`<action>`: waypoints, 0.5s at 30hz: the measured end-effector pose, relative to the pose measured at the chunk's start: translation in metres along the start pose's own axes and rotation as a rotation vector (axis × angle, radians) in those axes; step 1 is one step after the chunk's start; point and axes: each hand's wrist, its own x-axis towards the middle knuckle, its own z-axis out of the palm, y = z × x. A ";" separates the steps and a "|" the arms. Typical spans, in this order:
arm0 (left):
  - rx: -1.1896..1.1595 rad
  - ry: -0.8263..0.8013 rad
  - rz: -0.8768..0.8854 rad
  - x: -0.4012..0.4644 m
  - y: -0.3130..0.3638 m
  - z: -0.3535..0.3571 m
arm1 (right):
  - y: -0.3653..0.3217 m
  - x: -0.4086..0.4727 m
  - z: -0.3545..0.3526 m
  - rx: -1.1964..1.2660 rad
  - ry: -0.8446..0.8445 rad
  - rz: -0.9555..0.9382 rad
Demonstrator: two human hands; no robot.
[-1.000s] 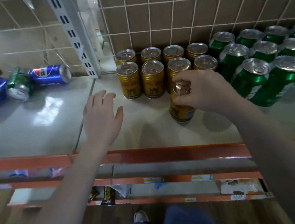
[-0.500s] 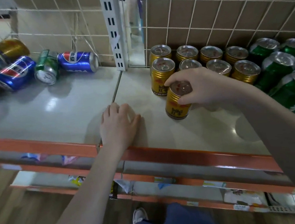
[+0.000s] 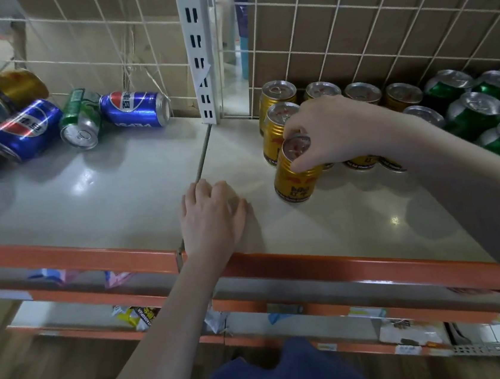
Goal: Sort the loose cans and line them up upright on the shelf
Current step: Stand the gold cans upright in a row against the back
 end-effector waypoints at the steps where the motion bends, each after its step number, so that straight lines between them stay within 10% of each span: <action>1: -0.001 -0.003 0.002 0.000 0.000 0.000 | -0.002 0.002 0.001 -0.004 0.019 0.001; 15: 0.031 -0.095 -0.027 0.002 0.001 -0.001 | 0.000 -0.003 0.020 0.076 0.143 0.119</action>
